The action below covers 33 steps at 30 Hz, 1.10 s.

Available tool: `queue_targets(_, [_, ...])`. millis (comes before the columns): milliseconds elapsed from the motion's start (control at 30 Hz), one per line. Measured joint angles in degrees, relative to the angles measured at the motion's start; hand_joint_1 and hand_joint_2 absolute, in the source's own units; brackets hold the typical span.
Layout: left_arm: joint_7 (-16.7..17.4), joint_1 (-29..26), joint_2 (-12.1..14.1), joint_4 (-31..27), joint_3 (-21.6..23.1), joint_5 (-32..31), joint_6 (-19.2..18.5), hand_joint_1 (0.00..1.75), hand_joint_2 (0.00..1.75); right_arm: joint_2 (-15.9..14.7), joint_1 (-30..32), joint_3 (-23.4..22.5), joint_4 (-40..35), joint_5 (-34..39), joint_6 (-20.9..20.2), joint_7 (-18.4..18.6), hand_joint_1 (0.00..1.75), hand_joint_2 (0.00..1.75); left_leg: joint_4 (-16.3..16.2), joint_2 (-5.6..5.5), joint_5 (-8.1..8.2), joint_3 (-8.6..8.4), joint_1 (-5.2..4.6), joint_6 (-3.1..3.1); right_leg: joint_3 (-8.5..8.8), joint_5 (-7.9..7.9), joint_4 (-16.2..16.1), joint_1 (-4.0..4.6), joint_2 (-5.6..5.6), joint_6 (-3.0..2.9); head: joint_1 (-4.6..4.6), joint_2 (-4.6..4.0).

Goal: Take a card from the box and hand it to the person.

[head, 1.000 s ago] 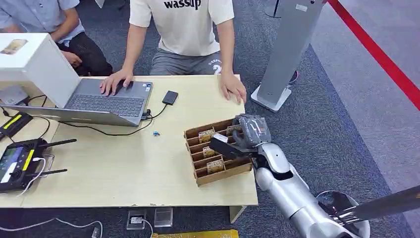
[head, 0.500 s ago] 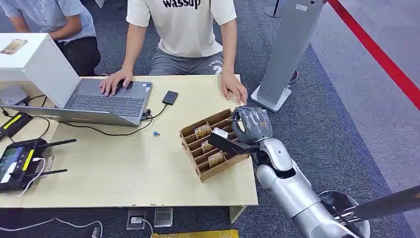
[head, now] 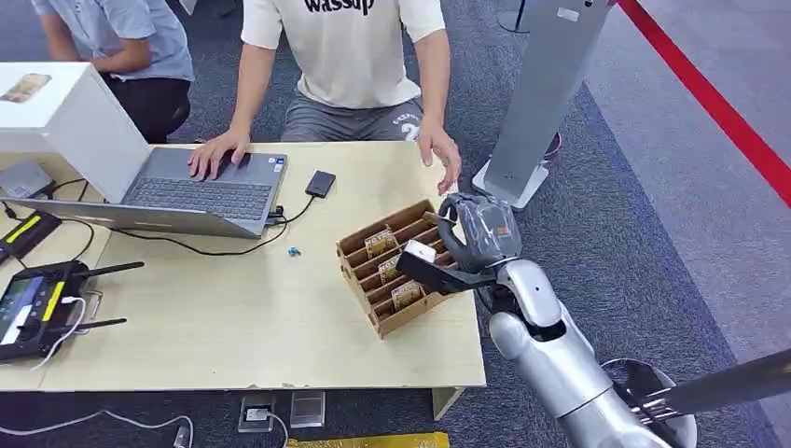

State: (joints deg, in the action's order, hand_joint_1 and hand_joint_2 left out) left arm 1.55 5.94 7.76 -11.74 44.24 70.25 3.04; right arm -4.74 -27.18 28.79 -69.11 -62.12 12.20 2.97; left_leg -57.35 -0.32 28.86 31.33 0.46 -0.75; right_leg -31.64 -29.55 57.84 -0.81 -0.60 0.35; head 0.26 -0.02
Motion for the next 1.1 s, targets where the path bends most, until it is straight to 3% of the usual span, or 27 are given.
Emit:
queue_targets(200, [0.0,0.0,0.0,0.0,-0.1,-0.2,0.0,0.00,0.00,0.0,0.1,-0.1,-1.6,-0.7,2.8,-1.8,1.75,1.75,0.0,0.00,0.00,0.00,0.00,0.00,0.00,0.00,0.0,0.00,0.00,0.00,0.00,0.00])
queue_targets(400, [-0.2,0.0,0.0,0.0,-0.3,-0.9,-0.2,0.00,0.00,0.0,-0.4,-0.5,-4.7,-5.1,12.2,-4.0,1.75,1.75,0.0,0.00,0.00,0.01,0.00,0.00,0.00,0.00,0.0,0.00,0.00,0.00,0.00,0.00])
queue_targets(567, [-0.2,0.0,0.0,0.0,-0.3,-1.4,-0.5,0.00,0.00,0.0,-1.7,-1.2,-8.1,-9.9,17.6,-4.3,1.75,1.75,0.0,0.00,0.00,0.00,0.00,0.00,0.00,0.00,0.0,0.00,0.00,0.00,0.00,0.00])
queue_targets(700, [-0.2,0.0,0.0,0.0,-0.3,-2.1,-0.9,0.00,0.00,0.0,-2.2,-2.0,-10.6,-13.5,19.6,-3.3,1.75,1.75,0.0,-0.01,0.00,0.00,0.00,0.00,0.01,0.00,0.0,0.00,-0.01,0.00,-0.02,0.00])
queue_targets(933, [-0.2,0.0,0.1,0.0,-0.3,-3.1,-2.5,0.00,0.00,-1.3,-2.5,-3.2,-11.1,-16.7,17.4,-2.5,1.75,1.75,0.0,-0.01,0.00,0.01,0.00,0.00,0.01,0.00,0.0,0.00,-0.01,0.00,0.04,0.00])
queue_targets(967, [-0.2,0.0,0.1,0.0,-0.3,-3.2,-2.6,0.00,0.00,-1.5,-2.5,-3.2,-10.9,-16.8,16.7,-2.5,0.00,1.75,0.0,-0.01,0.00,0.02,0.00,0.00,0.01,0.00,0.0,0.00,-0.01,0.00,0.02,0.00])
queue_targets(1100, [-0.3,0.0,0.2,0.0,-0.3,-3.3,-3.0,0.00,0.00,-1.9,-2.5,-3.3,-8.9,-13.3,10.9,-1.9,0.00,1.75,0.0,-0.01,0.00,0.02,0.00,0.00,0.00,0.00,0.0,0.00,-0.01,0.00,0.02,0.00])
